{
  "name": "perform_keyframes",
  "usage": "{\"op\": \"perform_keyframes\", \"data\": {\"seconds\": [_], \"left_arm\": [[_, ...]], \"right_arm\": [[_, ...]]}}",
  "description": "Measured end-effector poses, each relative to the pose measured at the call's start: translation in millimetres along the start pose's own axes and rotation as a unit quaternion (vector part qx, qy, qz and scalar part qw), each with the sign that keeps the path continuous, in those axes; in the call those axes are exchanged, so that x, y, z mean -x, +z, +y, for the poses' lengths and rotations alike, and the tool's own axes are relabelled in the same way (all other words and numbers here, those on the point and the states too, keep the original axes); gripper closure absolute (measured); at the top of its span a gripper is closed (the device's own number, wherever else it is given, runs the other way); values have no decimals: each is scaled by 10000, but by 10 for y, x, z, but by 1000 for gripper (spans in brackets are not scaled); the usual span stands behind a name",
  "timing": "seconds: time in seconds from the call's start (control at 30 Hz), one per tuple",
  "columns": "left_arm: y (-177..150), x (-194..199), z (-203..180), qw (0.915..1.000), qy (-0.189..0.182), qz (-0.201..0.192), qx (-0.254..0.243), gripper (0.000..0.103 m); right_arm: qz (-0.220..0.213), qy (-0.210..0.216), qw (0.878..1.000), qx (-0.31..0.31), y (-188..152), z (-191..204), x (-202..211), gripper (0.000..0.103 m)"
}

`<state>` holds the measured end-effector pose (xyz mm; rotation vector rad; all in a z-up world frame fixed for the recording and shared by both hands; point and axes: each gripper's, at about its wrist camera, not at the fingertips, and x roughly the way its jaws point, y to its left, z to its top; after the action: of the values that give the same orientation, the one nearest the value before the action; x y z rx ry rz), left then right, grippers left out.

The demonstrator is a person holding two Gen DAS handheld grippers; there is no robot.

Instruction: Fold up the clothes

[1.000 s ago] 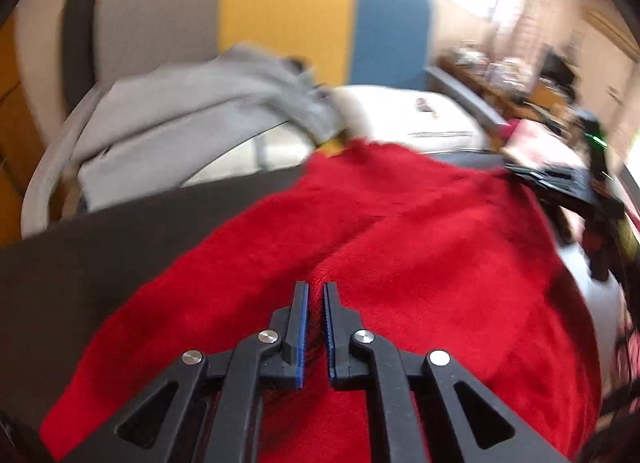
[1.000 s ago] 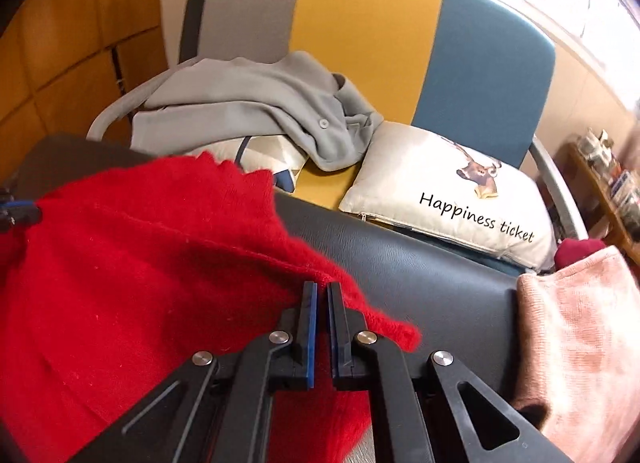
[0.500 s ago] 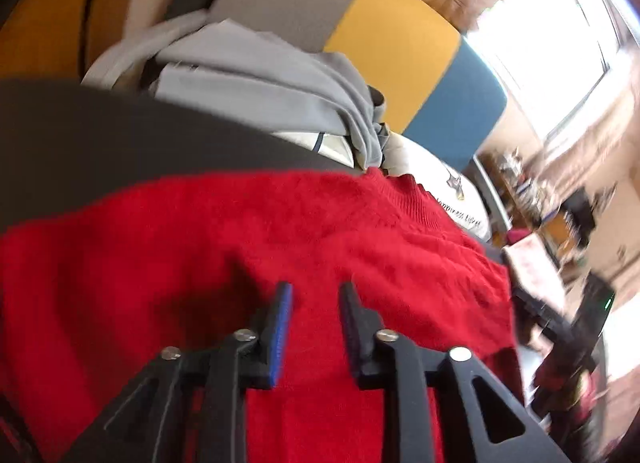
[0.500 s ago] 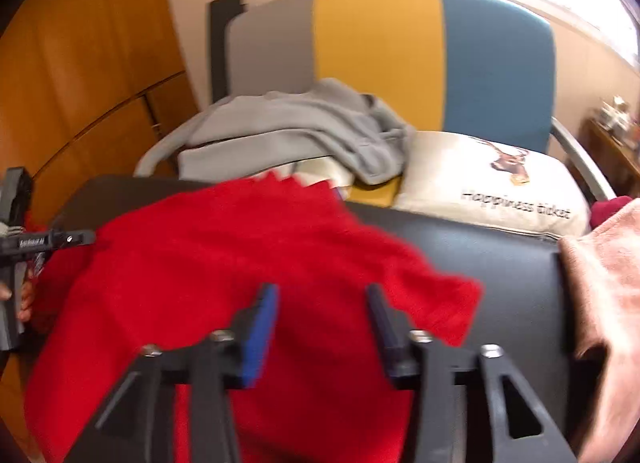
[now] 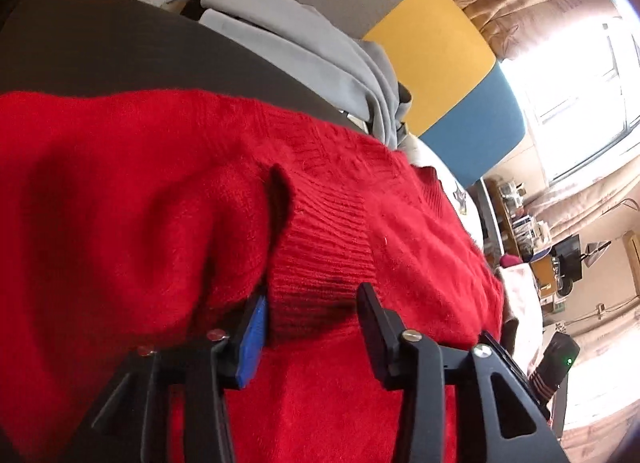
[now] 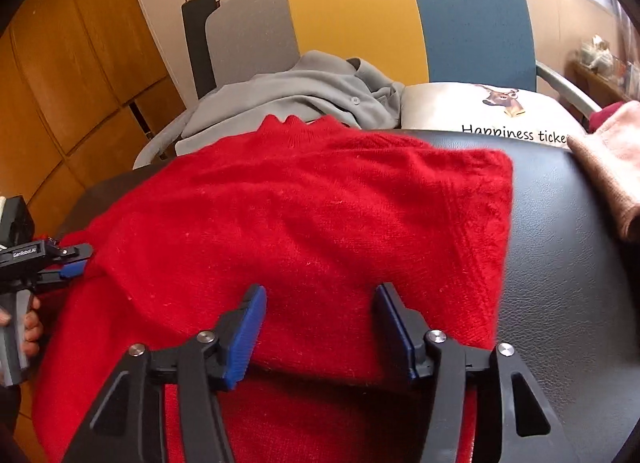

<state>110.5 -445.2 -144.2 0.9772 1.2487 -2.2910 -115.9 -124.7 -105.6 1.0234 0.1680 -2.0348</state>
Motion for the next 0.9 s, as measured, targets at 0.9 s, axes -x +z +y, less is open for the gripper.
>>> {"op": "perform_keyframes", "data": {"seconds": [0.9], "left_arm": [[-1089, 1220, 145, 9911, 976, -614, -672, 78]], "right_arm": [[233, -165, 9971, 711, -72, 239, -115, 8]]}}
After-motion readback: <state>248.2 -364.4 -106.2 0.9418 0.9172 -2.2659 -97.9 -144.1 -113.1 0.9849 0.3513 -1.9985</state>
